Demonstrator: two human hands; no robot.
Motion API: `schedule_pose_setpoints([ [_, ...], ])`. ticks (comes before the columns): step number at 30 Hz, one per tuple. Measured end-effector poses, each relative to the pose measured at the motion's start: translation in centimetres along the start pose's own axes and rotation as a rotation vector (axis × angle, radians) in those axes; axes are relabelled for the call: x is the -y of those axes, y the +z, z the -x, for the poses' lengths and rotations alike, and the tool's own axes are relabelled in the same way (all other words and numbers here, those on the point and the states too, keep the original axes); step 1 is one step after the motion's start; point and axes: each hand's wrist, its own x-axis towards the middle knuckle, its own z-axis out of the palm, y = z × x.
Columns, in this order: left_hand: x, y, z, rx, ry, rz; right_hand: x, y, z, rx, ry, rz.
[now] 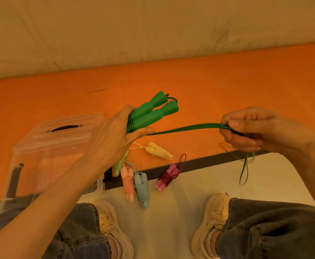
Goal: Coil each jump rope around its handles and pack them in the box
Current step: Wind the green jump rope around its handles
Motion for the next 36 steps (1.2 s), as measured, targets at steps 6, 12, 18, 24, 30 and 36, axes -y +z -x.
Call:
schedule_pose_setpoints([
  [6,-0.5,1.3,0.9,0.085,0.135,-0.246,0.2,0.2,-0.3,-0.003,-0.039,-0.092],
  [12,-1.0,4.0,1.9,0.056,0.211,-0.439,0.3,1.1,-0.9,0.093,0.018,0.003],
  [18,0.1,3.5,1.6,0.054,0.228,-0.437,1.3,0.7,-0.3,-0.404,-0.012,0.378],
  [24,0.3,3.1,1.4,0.032,0.240,-0.432,1.5,-0.1,0.5,-0.496,-0.144,0.469],
  [30,0.5,3.3,1.4,0.064,0.270,-0.435,1.8,0.9,0.3,-0.573,-0.180,0.496],
  [36,-0.4,2.9,1.7,0.086,0.351,-0.384,1.2,0.7,-2.0,-0.815,-0.312,0.611],
])
